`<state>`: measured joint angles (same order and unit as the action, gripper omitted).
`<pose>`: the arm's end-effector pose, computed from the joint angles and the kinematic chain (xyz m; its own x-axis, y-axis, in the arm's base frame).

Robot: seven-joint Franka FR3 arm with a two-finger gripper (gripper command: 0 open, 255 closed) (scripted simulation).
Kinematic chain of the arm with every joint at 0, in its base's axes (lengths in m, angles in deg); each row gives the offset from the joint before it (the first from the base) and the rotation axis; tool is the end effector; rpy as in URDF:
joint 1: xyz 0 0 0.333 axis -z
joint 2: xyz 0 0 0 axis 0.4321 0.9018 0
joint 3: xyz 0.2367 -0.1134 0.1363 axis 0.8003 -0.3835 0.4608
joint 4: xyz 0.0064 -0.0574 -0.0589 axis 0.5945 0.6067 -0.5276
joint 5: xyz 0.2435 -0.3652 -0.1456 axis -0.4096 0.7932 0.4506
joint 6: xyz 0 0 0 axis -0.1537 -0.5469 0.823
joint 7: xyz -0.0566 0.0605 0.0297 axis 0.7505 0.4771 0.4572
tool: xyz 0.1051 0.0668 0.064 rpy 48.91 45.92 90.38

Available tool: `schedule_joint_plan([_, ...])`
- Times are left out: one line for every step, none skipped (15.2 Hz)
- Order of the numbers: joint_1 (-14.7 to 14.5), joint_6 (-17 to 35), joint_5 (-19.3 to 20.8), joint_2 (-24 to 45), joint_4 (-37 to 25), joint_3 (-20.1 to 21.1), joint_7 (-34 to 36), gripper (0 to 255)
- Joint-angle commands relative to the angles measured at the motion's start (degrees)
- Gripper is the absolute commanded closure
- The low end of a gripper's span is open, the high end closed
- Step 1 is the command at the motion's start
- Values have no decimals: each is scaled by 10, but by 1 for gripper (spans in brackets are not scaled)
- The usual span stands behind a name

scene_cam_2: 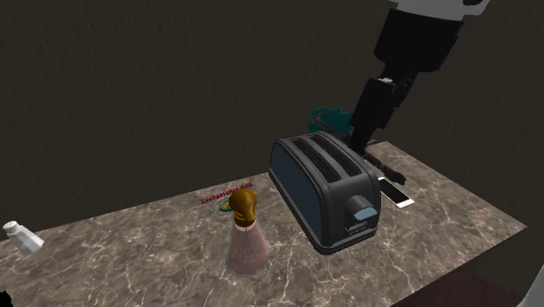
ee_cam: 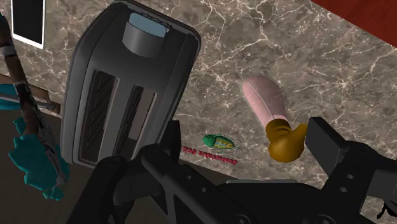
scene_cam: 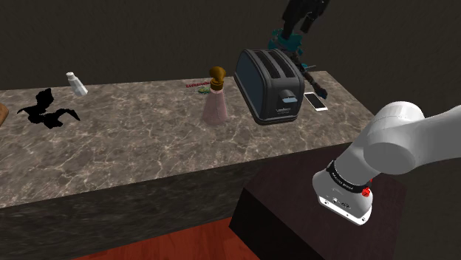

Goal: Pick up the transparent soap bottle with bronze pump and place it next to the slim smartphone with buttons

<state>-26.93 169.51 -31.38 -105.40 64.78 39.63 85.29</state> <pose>0.4162 0.0370 0.5881 0.9837 -0.0915 0.1545 -0.0936 -0.9956 0.0058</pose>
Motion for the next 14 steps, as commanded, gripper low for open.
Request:
schedule_joint_plan([0, 0, 0, 0, 0, 0, 0, 0])
schedule_joint_plan([-1, 12, -2, 20, -4, 3, 2, 0])
schedule_joint_plan([-2, 23, -4, 40, -8, 6, 4, 0])
schedule_joint_plan([-3, 34, -6, 60, -13, 9, 6, 0])
schedule_joint_plan([-4, 44, -8, 81, -19, 12, 8, 0])
schedule_joint_plan([-5, 54, -10, 102, -25, 15, 10, 0])
schedule_joint_plan([-6, 64, -11, 123, -32, 18, 12, 0])
schedule_joint_plan([-7, 73, -13, 144, -40, 20, 14, 0])
schedule_joint_plan([-9, 82, -14, 166, -48, 23, 16, 0])
schedule_joint_plan([-9, 90, -15, 187, -57, 26, 18, 0])
schedule_joint_plan([-10, 98, -15, 209, -67, 29, 20, 0])
schedule_joint_plan([-11, 105, -16, 231, -77, 32, 22, 0])
schedule_joint_plan([-12, 111, -16, 253, -88, 35, 24, 0])
schedule_joint_plan([-13, 117, -16, 275, -100, 37, 26, 0])
